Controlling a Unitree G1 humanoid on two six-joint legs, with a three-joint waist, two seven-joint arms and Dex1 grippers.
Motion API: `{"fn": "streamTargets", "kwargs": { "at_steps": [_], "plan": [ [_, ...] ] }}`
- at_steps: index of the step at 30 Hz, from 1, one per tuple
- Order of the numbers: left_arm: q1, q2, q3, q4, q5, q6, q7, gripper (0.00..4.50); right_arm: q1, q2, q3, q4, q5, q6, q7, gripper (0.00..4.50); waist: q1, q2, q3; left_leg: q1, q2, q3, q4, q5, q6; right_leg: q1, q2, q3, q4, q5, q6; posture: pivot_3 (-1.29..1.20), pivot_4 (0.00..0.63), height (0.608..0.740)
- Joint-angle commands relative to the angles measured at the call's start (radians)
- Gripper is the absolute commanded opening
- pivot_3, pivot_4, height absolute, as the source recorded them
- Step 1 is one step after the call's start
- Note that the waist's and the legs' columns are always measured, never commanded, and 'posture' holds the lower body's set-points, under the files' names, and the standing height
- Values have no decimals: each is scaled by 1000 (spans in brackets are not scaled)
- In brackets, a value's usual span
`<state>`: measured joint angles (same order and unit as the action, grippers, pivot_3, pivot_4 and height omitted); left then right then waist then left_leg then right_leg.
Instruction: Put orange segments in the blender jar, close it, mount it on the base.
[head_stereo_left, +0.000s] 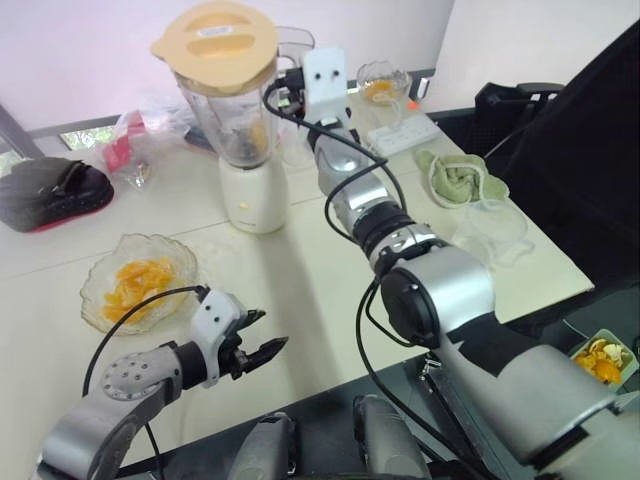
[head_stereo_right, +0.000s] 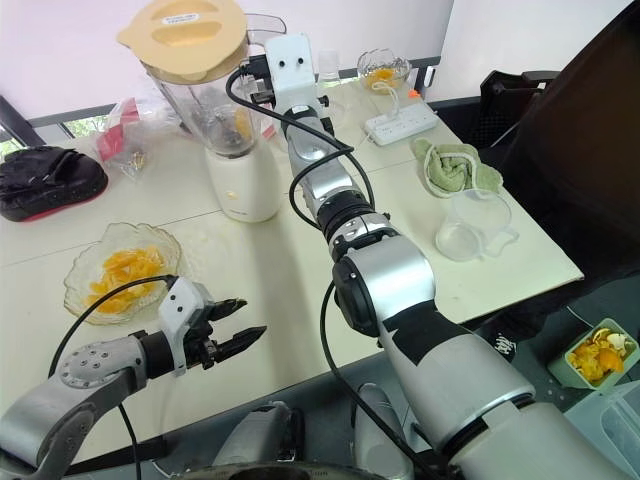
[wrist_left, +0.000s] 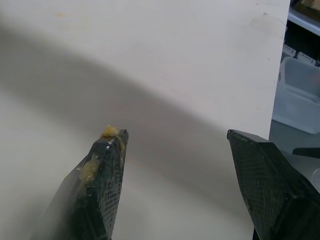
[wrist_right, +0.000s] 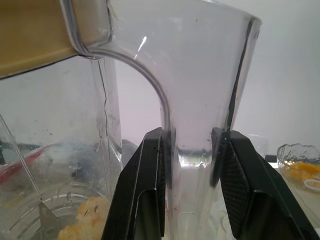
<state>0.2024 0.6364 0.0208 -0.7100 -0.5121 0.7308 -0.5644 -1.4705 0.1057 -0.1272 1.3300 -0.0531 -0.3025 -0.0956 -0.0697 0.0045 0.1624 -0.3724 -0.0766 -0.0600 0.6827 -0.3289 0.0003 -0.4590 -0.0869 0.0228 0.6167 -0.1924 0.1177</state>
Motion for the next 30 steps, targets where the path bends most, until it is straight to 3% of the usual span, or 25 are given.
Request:
{"fn": "streamTargets", "kwargs": {
  "at_steps": [1, 30],
  "plan": [
    [9, -2, 4, -46, -6, -9, 5, 3258, 1, 3, 5, 5, -16, 20, -11, 928, 0, 0, 0, 0, 0, 0, 0, 0, 0, 0, 0, 0, 0, 0, 0, 0, 150, 740],
    [51, -25, -2, -76, 13, -14, 55, 3258, 5, 38, -15, 15, -8, 102, 31, 928, -2, 0, 0, 0, 0, 0, 0, 0, 0, 0, 0, 0, -1, 0, 0, 0, 150, 740]
  ]
}}
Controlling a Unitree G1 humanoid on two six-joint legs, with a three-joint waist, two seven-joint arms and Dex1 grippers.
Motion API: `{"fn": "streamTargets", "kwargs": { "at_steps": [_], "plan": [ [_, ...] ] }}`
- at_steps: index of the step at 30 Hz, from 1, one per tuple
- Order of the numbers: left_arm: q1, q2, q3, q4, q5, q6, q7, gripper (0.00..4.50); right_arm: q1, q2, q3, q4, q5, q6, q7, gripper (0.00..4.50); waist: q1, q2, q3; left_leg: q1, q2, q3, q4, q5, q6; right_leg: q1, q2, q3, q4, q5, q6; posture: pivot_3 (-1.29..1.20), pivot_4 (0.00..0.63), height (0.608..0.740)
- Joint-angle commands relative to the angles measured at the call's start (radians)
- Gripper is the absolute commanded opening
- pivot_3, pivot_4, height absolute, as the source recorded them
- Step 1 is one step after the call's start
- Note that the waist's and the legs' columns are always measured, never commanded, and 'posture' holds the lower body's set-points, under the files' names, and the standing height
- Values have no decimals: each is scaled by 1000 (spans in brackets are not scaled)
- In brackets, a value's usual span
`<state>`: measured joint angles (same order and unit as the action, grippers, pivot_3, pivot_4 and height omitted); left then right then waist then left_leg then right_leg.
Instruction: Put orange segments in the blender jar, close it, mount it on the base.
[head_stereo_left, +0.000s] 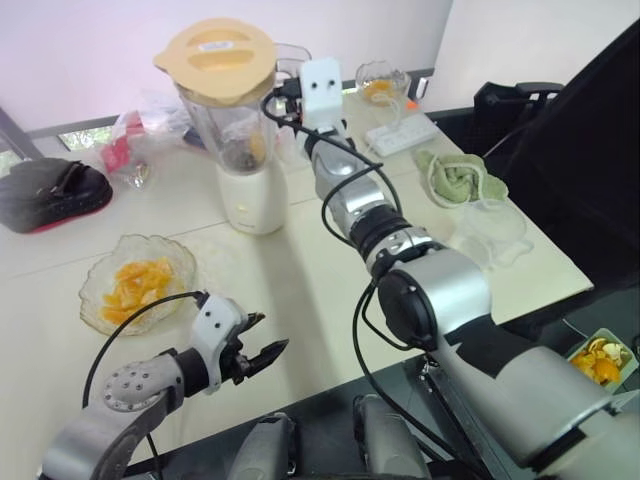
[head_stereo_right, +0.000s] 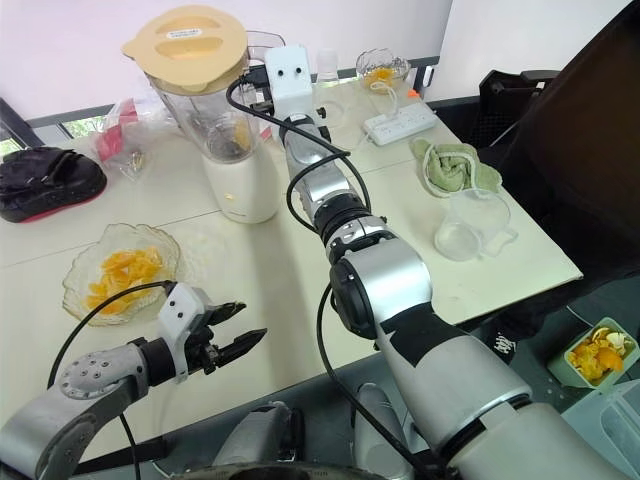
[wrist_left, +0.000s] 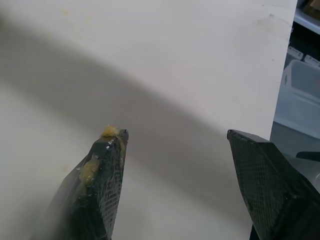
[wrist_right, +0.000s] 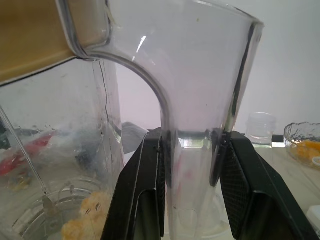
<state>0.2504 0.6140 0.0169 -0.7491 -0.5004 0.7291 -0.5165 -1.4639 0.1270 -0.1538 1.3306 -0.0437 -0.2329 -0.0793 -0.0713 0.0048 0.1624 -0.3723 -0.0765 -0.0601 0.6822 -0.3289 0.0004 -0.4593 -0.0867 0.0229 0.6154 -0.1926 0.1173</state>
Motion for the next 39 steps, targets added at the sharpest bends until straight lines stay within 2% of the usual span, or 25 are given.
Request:
{"fn": "streamTargets", "kwargs": {
  "at_steps": [1, 3, 5, 8, 21, 28, 30, 32, 35, 38, 39],
  "plan": [
    [1, -4, 0, -36, 3, -12, 9, 3258, -1, 16, 12, 14, -18, 33, 15, 928, 0, 0, 0, 0, 0, 0, 0, 0, 0, 0, 0, 0, 0, 0, 0, 0, 150, 740],
    [-5, -7, -6, -33, 5, -12, 11, 3359, -2, 13, 12, 13, -18, 37, 18, 1980, 0, 0, 0, 0, 0, 0, 0, 0, 0, 0, 0, 0, 0, 0, 0, 0, 150, 740],
    [-10, -9, -9, -31, 5, -11, 11, 3359, -2, 9, 12, 13, -22, 41, 18, 2739, 0, 0, 0, 0, 0, 0, 0, 0, 0, 0, 0, 0, 0, 0, 0, 0, 150, 740],
    [-19, -8, -12, -24, 6, -11, 8, 3359, 0, 2, 14, 12, -28, 42, 17, 4428, 0, 1, 0, -1, 0, 0, 0, 0, 0, -1, 0, 0, 0, 0, 0, 0, 150, 740],
    [-79, -1, -31, 23, 9, -15, -20, 3359, 78, -47, 23, -13, -33, 7, 25, 4482, 1, 0, 0, -1, 0, 0, 0, 0, 0, -1, 0, 0, 0, 0, 0, 0, 150, 740],
    [-141, 3, -19, 84, 15, -40, -51, 3359, 251, -98, 57, -161, -13, -65, 172, 4482, 0, 0, 0, -1, 0, 0, 0, 0, 0, -1, 0, 0, 0, 0, 0, 0, 150, 740],
    [-182, -11, 1, 116, 3, -44, -49, 3359, 410, -139, 73, -408, 44, 0, 322, 4482, 4, 0, 0, -1, 0, 0, 0, 0, 0, -1, 0, 0, 0, 0, 0, 0, 150, 740],
    [-212, -17, 12, 139, -3, -46, -53, 3359, 523, -167, 87, -615, 86, 92, 407, 4482, 10, 0, 0, -1, 0, -1, 0, 0, 0, 1, 0, -1, -1, 0, 0, 0, 150, 740],
    [-261, -16, 43, 181, -10, -48, -63, 3359, 701, -271, 115, -992, 188, 335, 575, 4482, 20, 0, 0, -2, 0, -1, 1, 0, 0, 0, 0, -1, -1, 0, 0, 0, 150, 740],
    [-275, 8, 62, 196, -18, -53, -101, 3359, 798, -407, 125, -1247, 272, 540, 697, 4482, 25, 0, 0, -2, 0, 0, 1, 0, 0, -1, 0, 0, -2, 0, 0, 0, 150, 740],
    [-277, 23, 71, 198, -23, -55, -121, 3359, 830, -486, 117, -1338, 319, 615, 766, 4482, 26, 0, 0, -1, 0, 0, 1, 0, 0, -1, 0, 0, -2, 0, 0, 0, 150, 740]
  ]
}}
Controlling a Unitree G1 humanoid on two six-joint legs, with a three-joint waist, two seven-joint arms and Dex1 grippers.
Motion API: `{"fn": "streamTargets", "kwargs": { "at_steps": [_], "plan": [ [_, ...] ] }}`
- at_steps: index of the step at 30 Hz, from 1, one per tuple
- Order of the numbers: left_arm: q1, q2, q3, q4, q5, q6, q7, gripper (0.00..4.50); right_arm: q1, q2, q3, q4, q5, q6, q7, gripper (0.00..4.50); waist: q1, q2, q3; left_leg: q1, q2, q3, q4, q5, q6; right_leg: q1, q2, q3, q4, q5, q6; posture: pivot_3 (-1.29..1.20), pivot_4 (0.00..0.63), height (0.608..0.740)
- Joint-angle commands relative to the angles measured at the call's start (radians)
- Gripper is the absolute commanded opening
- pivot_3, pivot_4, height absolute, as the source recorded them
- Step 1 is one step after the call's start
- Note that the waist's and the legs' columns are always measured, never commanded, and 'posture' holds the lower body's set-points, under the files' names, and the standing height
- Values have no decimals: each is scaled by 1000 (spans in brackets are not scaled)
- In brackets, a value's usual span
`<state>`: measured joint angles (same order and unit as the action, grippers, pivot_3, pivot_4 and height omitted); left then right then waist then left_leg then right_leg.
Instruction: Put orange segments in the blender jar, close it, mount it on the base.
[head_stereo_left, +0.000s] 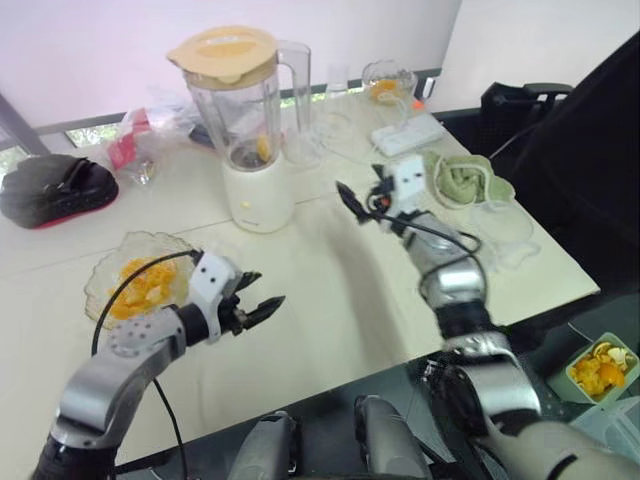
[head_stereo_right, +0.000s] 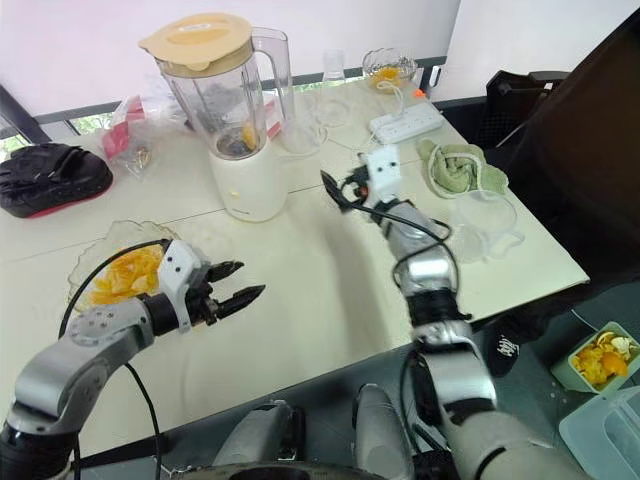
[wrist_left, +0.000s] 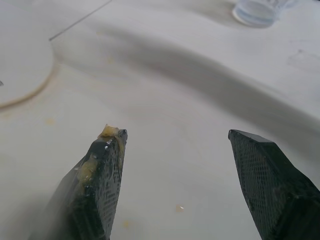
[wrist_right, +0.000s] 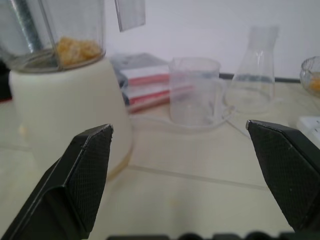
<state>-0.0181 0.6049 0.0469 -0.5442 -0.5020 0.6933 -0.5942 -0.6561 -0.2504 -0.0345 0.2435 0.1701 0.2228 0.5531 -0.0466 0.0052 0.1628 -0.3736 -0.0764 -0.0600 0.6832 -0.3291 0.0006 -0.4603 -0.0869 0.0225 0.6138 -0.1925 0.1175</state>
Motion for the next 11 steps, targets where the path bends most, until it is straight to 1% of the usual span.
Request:
{"fn": "streamTargets", "kwargs": {
  "at_steps": [1, 3, 6, 8, 11],
  "plan": [
    [-11, 45, 49, -1, -21, -25, -58, 3359, 49, -191, -9, -329, 147, 220, 205, 4482, 5, 0, 0, 0, 0, 0, 0, 0, 0, 0, 0, 0, 0, 0, 0, 0, 150, 740],
    [-12, 65, 63, 3, -23, -36, -83, 3359, 90, -320, -22, -441, 220, 314, 306, 4482, 12, 0, 0, 0, 0, 0, 0, 0, 1, 1, 0, 0, -1, 0, 0, 0, 150, 740],
    [-22, 87, 85, 10, -30, -37, -102, 3359, 131, -460, -38, -530, 282, 394, 395, 4482, 14, -1, 0, 1, 0, 0, 0, -4, 8, 4, 0, -1, -2, 0, 0, 0, 150, 740],
    [-29, 100, 109, 6, -40, -31, -114, 3359, 163, -556, -52, -575, 308, 437, 452, 4482, 19, -1, 0, 2, 0, 0, 1, -5, 9, 5, -1, -1, -3, 0, 0, 0, 150, 740],
    [-32, 118, 142, -3, -67, -20, -128, 3359, 202, -646, -79, -620, 348, 484, 491, 4482, 29, -2, 1, 1, 0, 1, 1, -5, 9, 4, -1, -1, -3, 0, 0, 0, 150, 740]
  ]
}}
